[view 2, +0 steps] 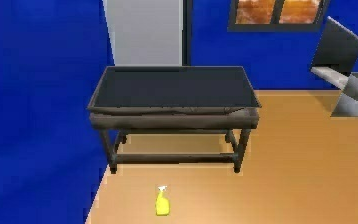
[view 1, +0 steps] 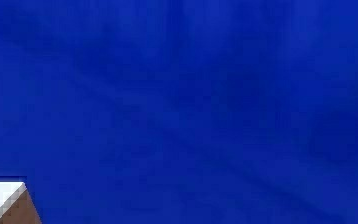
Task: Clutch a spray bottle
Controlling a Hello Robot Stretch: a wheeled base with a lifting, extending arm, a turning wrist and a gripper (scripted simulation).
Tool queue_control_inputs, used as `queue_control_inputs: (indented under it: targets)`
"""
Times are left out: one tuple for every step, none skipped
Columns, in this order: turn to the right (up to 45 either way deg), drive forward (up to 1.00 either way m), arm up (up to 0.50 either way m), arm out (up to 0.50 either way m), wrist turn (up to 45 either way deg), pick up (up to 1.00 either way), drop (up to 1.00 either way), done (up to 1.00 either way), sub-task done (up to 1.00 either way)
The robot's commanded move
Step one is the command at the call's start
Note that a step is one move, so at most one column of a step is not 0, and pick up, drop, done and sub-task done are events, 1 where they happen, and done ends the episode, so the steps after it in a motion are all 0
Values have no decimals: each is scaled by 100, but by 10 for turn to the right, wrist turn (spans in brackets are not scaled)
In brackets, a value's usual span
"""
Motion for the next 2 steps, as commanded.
queue_control_inputs:
  targets:
    - [0, 0, 10, 0, 0, 0, 0, 0, 0]
    - [0, 0, 0, 50, 0, 0, 0, 0, 0]
